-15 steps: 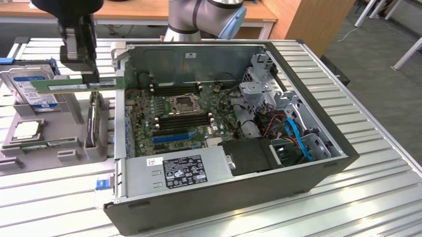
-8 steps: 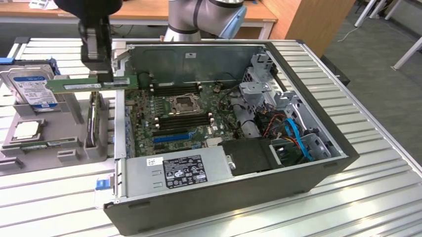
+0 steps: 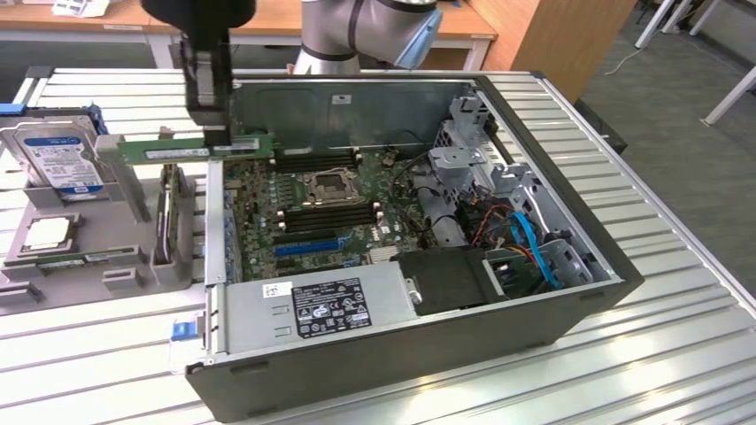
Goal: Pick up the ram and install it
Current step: 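Pick up the ram and move it above insertion slot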
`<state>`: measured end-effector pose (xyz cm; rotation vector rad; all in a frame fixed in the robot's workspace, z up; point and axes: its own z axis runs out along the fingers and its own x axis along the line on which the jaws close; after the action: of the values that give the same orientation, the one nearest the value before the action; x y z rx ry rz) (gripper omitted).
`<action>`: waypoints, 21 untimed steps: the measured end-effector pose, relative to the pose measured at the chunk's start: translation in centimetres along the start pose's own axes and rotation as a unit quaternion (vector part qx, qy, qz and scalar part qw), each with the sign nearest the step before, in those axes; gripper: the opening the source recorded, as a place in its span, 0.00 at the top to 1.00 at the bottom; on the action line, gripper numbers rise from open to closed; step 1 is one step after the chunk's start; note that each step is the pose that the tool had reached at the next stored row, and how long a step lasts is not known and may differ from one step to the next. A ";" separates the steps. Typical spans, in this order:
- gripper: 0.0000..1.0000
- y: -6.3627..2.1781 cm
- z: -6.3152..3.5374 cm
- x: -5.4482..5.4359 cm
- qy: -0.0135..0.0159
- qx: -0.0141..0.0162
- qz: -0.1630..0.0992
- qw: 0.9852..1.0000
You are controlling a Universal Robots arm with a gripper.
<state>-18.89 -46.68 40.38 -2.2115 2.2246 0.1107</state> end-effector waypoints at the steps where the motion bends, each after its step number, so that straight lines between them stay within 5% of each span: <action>1: 0.88 -0.31 -0.01 0.0 0.000 0.000 0.000 1.000; 21: 0.88 -7.48 -0.35 0.0 0.000 -0.001 0.000 1.000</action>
<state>-11.40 -46.69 40.37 -2.2121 2.2256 0.1128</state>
